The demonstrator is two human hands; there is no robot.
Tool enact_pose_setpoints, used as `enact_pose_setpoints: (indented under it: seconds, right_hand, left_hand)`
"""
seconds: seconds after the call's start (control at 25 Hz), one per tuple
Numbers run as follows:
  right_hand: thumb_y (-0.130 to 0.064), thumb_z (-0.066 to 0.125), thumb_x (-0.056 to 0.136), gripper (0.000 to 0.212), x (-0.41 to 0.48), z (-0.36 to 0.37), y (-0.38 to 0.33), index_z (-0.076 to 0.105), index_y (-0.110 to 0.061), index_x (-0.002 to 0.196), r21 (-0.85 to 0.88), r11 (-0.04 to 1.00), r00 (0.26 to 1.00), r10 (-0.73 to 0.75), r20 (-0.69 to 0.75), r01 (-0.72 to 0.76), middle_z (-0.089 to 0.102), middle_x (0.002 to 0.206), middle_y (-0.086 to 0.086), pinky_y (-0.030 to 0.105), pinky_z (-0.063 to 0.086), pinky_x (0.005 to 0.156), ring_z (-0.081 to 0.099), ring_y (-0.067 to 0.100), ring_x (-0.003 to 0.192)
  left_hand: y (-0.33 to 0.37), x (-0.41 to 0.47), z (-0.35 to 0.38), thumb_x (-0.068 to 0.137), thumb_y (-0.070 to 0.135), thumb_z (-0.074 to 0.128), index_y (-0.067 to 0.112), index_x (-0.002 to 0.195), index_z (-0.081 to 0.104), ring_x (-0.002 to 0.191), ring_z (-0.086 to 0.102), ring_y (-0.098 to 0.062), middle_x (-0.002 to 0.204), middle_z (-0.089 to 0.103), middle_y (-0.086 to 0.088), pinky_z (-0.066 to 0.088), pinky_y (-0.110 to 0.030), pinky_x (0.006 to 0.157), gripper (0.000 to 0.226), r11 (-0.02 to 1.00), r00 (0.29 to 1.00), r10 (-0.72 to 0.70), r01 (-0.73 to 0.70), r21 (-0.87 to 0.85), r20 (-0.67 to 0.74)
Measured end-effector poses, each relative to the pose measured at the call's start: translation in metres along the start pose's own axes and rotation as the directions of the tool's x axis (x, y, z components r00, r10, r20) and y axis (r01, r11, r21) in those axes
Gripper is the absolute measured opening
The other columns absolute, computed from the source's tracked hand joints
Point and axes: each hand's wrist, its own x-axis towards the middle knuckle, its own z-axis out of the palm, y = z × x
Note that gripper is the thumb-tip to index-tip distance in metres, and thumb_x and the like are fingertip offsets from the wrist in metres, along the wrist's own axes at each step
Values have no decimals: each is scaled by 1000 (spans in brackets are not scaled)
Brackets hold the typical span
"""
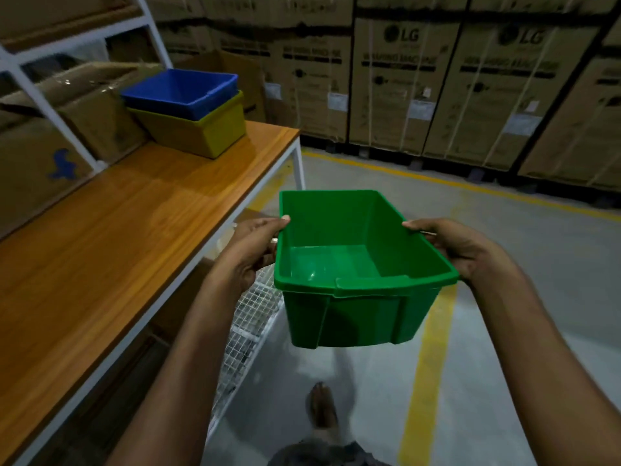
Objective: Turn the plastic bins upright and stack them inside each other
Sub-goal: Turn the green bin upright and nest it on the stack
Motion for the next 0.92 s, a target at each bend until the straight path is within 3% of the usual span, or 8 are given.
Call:
enact_pose_setpoints:
  seconds: [0.12,0.24,0.32,0.44,0.56,0.8,0.92]
  right_hand:
    - [-8,61,96,34,34,-9,-27,63,-2,129,-22,996,996,-84,-17,84,65,132,23,37,63,79,70,27,90]
    - [-3,65,93,16,71,-7,-65,68,-7,108,-61,979,980,-196,-36,194,69,128,21,46,51,106,71,28,103]
    - [-2,66,91,19,94,-3,-93,69,-9,108,-102,966,968,-246,-56,239,75,119,16,50,44,113,68,30,117]
    - [-3,64,93,33,125,9,-135,67,-10,126,-184,941,951,-301,-67,285,73,125,12,41,53,92,66,27,119]
    - [-3,62,96,37,152,22,-169,66,-13,131,-211,903,914,-397,-81,374,70,126,7,33,49,73,66,21,106]
    - [-3,61,97,36,217,56,-250,68,-21,128,-222,813,842,-531,97,538,75,117,0,38,56,88,70,20,107]
    - [-3,61,97,36,257,78,-296,68,-23,126,-203,765,789,-567,236,611,78,109,-5,31,57,81,75,13,97]
  left_hand:
    - [18,43,17,93,30,72,11,103,73,56,71,-15,81,79,-10,60,-27,53,22,998,998,58,-58,33,2]
    - [46,88,27,93,28,72,16,100,74,62,74,-13,84,80,-3,58,-25,53,15,988,988,153,-152,17,-18]
    - [67,113,31,93,26,71,21,101,74,66,76,-10,84,80,3,55,-21,51,10,980,980,197,-197,14,-9]
    - [102,145,34,92,16,69,23,119,70,74,75,-8,92,80,3,54,-20,53,27,974,976,212,-215,65,44]
    - [127,169,33,91,7,68,23,132,62,82,70,-14,89,69,-2,56,-22,57,44,960,960,266,-272,73,83]
    - [164,218,24,88,4,69,29,124,64,86,74,-10,98,69,4,58,-26,60,44,904,897,427,-424,46,-116]
    - [180,244,22,88,5,69,30,126,66,95,73,-17,101,69,0,60,-32,64,46,877,840,474,-476,58,-266]
